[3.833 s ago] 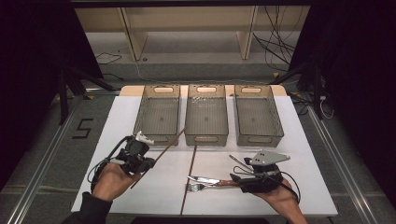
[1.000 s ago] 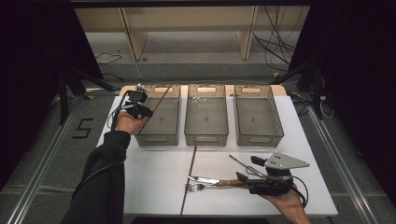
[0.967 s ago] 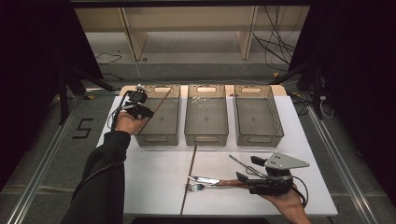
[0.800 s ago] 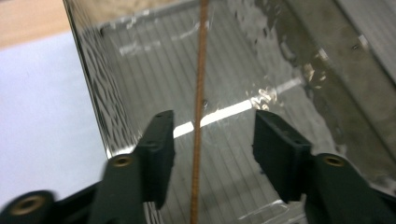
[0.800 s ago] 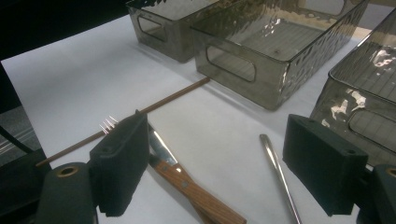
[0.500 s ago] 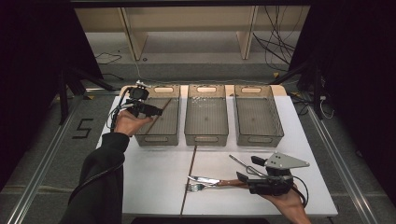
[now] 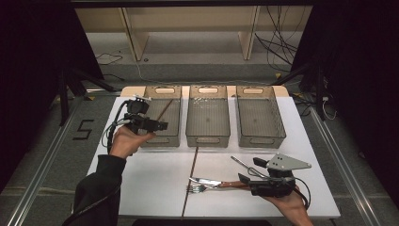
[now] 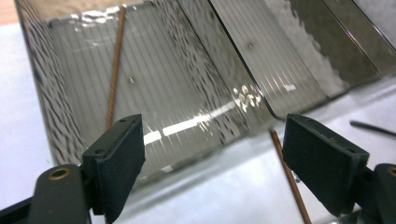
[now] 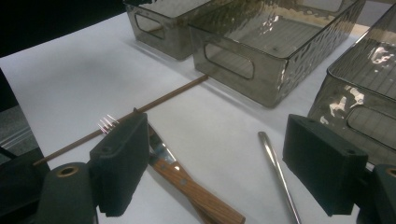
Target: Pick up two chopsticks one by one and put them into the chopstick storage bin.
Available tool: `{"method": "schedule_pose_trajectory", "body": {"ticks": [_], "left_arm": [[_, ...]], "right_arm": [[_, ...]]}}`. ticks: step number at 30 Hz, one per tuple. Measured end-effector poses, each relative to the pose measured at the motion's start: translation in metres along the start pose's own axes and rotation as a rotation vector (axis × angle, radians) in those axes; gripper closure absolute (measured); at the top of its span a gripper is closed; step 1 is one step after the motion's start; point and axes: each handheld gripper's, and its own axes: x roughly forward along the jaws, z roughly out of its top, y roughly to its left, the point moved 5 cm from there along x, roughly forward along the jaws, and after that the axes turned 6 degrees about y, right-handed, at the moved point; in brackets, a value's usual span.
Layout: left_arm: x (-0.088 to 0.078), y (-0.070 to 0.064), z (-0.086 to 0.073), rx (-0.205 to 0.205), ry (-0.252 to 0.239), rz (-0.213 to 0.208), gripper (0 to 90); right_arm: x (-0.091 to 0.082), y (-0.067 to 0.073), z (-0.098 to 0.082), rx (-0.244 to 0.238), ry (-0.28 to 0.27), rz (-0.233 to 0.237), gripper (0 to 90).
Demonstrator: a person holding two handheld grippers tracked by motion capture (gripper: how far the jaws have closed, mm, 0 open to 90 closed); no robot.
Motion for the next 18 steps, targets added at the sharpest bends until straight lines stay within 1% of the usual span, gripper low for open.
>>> {"method": "schedule_pose_trajectory", "body": {"ticks": [4,8,10,14,16,18], "left_arm": [[0.000,-0.011,-0.016,0.013,0.003,-0.002,19.5],[0.001,-0.024,-0.031,0.038,-0.005,-0.008,19.3],[0.003,-0.030,-0.038,0.054,-0.002,-0.006,18.8],[0.007,-0.042,-0.052,0.075,0.004,-0.017,17.9],[0.010,-0.045,-0.057,0.077,0.010,-0.017,17.1],[0.013,-0.046,-0.064,0.066,0.014,-0.022,16.8]], "right_arm": [[-0.001,0.000,0.000,0.002,-0.002,-0.001,23.5],[-0.001,0.000,0.000,0.002,-0.004,-0.003,23.6],[-0.001,0.001,0.000,0.003,-0.005,-0.005,23.5],[-0.001,0.000,0.000,0.003,-0.006,-0.007,23.5],[-0.001,0.000,0.000,0.002,-0.005,-0.006,23.5],[-0.001,0.001,-0.001,0.001,-0.003,-0.006,23.6]]}}
